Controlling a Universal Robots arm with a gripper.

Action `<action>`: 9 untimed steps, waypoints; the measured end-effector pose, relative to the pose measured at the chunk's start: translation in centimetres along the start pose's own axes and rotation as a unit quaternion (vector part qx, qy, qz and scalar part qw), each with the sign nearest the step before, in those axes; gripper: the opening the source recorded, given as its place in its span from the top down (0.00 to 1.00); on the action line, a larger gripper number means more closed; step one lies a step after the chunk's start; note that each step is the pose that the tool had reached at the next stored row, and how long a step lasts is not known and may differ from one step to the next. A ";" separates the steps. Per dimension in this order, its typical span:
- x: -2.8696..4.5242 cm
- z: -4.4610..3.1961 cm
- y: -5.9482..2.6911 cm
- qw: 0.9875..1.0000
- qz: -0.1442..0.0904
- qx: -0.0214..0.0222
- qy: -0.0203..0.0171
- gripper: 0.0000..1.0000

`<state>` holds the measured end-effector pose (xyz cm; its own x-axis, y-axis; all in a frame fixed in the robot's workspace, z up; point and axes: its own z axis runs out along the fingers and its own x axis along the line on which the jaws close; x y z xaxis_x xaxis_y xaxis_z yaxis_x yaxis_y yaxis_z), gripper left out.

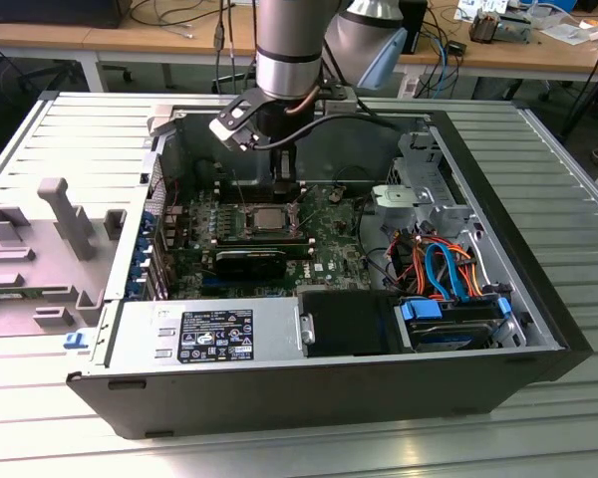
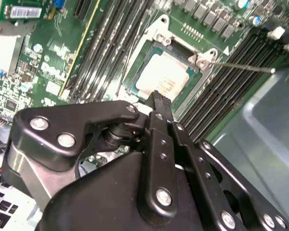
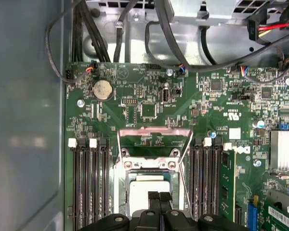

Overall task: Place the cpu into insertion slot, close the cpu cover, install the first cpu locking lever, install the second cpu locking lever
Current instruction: 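Close the cpu cover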

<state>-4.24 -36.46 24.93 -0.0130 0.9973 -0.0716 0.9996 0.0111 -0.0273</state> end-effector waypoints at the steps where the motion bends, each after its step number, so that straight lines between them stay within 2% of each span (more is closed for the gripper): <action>1: -0.04 -0.42 0.68 1.000 0.000 0.001 0.000 0.89; 9: -0.12 -1.25 2.41 1.000 0.000 0.005 0.000 0.89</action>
<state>-1.79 -36.46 26.13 -0.0139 0.9974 -0.0714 0.9992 0.0112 -0.0382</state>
